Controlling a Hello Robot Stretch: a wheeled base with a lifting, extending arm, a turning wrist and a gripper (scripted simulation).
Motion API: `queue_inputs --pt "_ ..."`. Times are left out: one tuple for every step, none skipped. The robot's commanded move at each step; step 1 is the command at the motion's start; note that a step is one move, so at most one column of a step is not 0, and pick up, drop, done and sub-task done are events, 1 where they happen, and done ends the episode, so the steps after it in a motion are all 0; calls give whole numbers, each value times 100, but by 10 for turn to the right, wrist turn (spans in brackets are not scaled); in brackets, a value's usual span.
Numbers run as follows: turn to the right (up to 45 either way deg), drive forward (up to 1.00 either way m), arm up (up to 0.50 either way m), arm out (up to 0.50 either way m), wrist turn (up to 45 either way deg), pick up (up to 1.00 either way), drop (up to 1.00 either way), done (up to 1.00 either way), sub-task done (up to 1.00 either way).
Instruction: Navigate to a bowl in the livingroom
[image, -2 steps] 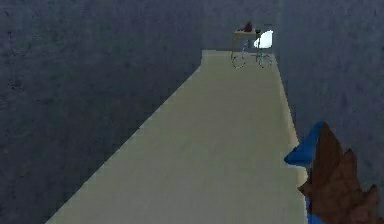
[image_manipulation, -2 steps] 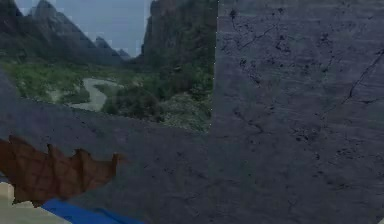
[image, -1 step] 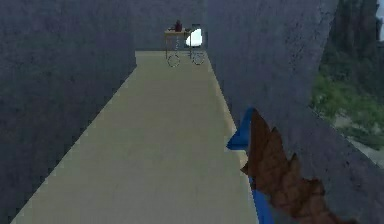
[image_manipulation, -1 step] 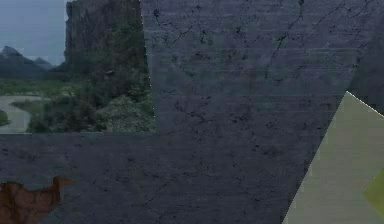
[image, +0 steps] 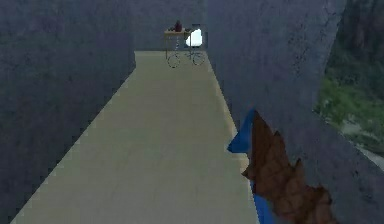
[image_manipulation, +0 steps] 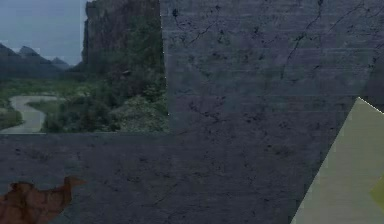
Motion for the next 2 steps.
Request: queue_inputs --pt "0 5 0 0 0 0 0 0 0" --pt "-90 0 0 0 0 0 0 0 0"
